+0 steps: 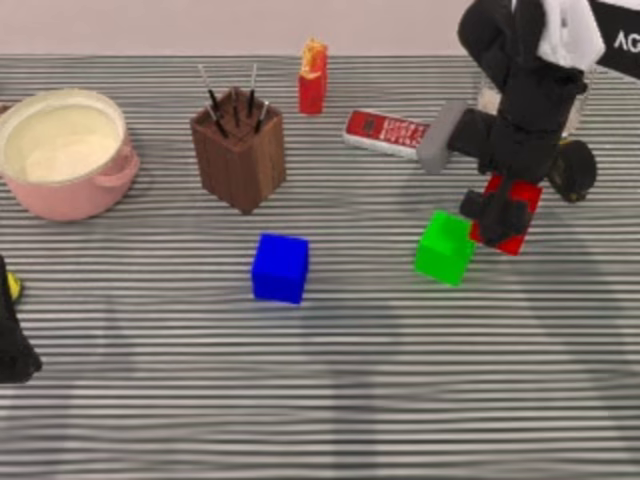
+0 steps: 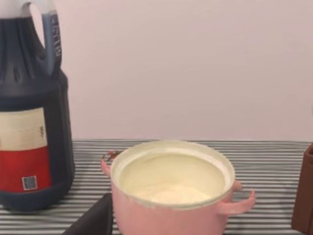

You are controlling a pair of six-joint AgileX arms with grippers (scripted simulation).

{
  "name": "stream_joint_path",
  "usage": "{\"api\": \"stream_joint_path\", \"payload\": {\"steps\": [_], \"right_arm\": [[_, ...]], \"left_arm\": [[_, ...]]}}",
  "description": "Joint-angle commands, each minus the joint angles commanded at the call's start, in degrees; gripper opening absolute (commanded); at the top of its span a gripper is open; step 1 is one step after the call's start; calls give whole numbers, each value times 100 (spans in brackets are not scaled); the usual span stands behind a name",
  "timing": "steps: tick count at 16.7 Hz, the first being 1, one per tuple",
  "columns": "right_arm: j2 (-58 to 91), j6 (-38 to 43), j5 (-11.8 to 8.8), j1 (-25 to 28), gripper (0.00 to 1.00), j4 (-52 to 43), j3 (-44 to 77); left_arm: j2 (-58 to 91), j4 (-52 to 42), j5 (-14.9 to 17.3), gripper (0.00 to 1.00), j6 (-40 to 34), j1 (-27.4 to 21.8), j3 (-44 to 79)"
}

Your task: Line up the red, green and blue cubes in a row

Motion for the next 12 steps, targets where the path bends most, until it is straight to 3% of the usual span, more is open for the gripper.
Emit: {"api": "stream_joint_path", "payload": {"steps": [7,9,12], "right_arm": [[1321,266,2,2478,0,-1212,2676],[1519,326,16,2897,0,-1407,3097],[1607,355,27,3078,0,-1495,3278]], "left_arm": [[0,0,0,100,0,0,0],[0,0,0,100,0,0,0],[0,0,0,100,0,0,0]]}}
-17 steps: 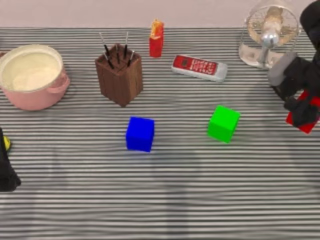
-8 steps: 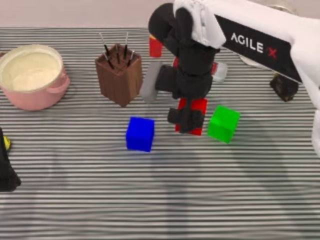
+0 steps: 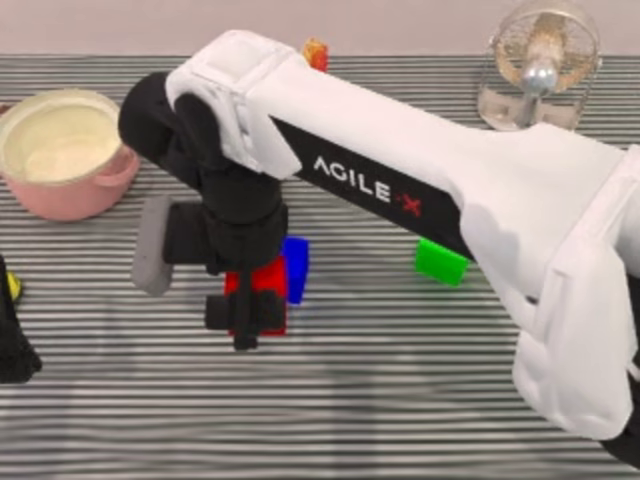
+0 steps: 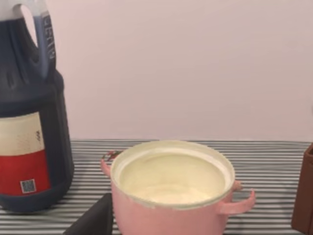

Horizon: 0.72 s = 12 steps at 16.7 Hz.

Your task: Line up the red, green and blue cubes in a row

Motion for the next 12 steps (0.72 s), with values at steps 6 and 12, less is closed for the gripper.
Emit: {"api": "stream_joint_path", "payload": {"steps": [6,12], "right_arm": [[-34,4,-10,-6,0,244,-240],[11,13,-2,3,0,1505,-1483]], "left_arm": [[0,0,0,100,0,0,0],[0,0,0,100,0,0,0]]}}
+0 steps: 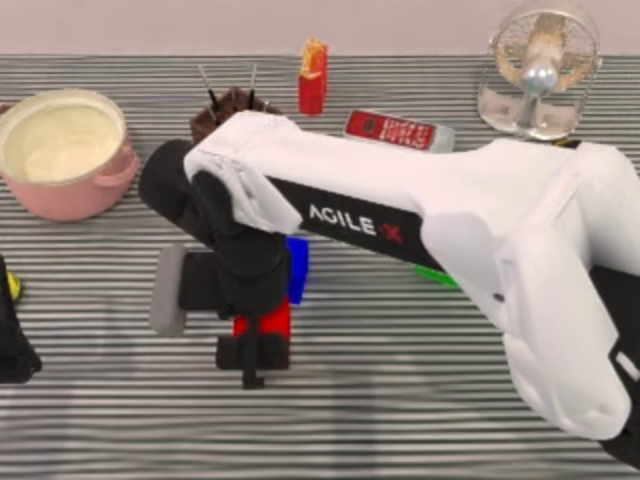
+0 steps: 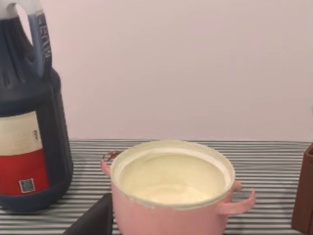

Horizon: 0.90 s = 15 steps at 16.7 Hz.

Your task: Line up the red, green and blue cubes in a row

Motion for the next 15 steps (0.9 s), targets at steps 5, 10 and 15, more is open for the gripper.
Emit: {"api": "stream_joint_path", "payload": {"steps": [5,10,15], "right_arm": [[12,-4,2,6,8,64,-63],[12,-4,2,6,45,64,-63],[12,-4,2,6,83,64,-63]], "left_arm": [[0,0,0,100,0,0,0],[0,0,0,100,0,0,0],[0,0,0,100,0,0,0]]}}
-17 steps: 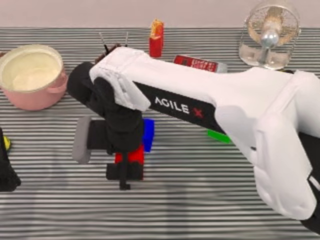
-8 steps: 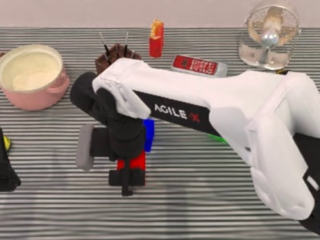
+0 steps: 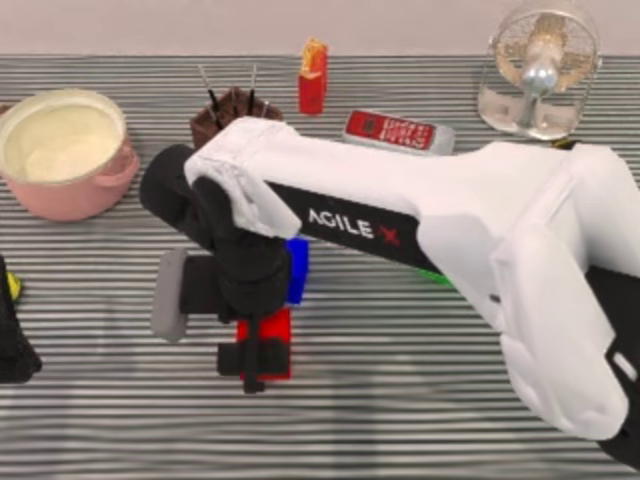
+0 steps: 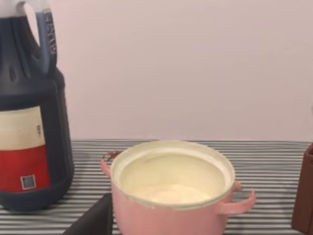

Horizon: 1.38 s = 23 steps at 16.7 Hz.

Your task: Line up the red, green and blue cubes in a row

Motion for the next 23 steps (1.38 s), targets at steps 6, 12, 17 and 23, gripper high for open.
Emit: {"api": "stream_joint_path", "payload": {"steps": [6,12,17,23], "right_arm": [[0,0,0,0,100,0,0],[0,-4,-1,-6,100,-21,20],[-51,-8,-7,17,100,-907,831],[-120,-14,-2,33,100,-1487,1368]], "left_arm": [[0,0,0,100,0,0,0],[0,0,0,100,0,0,0],[0,0,0,100,0,0,0],[0,0,0,100,0,0,0]]}}
